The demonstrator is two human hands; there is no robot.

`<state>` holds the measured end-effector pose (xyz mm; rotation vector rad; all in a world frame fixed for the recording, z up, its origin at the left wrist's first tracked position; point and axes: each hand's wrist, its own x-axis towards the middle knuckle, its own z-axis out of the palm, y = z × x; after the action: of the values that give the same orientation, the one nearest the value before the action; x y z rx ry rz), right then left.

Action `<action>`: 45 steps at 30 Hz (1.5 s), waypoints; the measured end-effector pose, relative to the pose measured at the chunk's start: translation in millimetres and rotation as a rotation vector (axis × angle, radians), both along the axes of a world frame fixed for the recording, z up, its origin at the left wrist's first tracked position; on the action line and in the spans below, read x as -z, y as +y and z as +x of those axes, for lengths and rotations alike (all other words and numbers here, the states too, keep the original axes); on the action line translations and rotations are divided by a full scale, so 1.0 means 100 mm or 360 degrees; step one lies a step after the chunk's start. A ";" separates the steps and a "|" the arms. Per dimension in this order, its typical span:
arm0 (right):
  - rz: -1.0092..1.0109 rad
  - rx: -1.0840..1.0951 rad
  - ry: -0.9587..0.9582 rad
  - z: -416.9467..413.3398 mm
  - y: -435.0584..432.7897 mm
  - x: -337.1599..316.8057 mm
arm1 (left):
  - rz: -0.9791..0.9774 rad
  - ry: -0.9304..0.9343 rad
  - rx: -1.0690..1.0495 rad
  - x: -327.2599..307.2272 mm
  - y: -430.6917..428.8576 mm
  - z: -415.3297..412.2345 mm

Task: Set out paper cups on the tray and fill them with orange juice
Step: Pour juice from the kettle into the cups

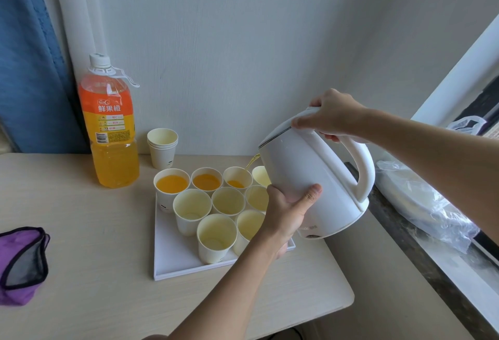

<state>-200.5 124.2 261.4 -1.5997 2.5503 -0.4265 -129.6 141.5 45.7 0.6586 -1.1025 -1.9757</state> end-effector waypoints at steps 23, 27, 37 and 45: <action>-0.0017 -0.0024 0.0059 0.04 -0.04 0.01 | 0.0027 -0.0007 0.0030 -0.01 0.00 0.01; 0.0000 -0.0018 0.0090 0.05 -0.04 0.00 | 0.0028 -0.0008 0.0031 0.00 -0.01 0.00; -0.0001 -0.0022 0.0100 0.06 -0.02 0.00 | 0.0029 -0.0006 0.0032 0.01 -0.01 -0.01; -0.0011 -0.0041 0.0083 0.07 -0.04 0.00 | 0.0032 -0.0014 0.0031 0.00 -0.01 -0.02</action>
<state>-193.9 120.5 261.7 -1.6652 2.5654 -0.3968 -131.2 140.1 45.4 0.6699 -1.0992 -2.0050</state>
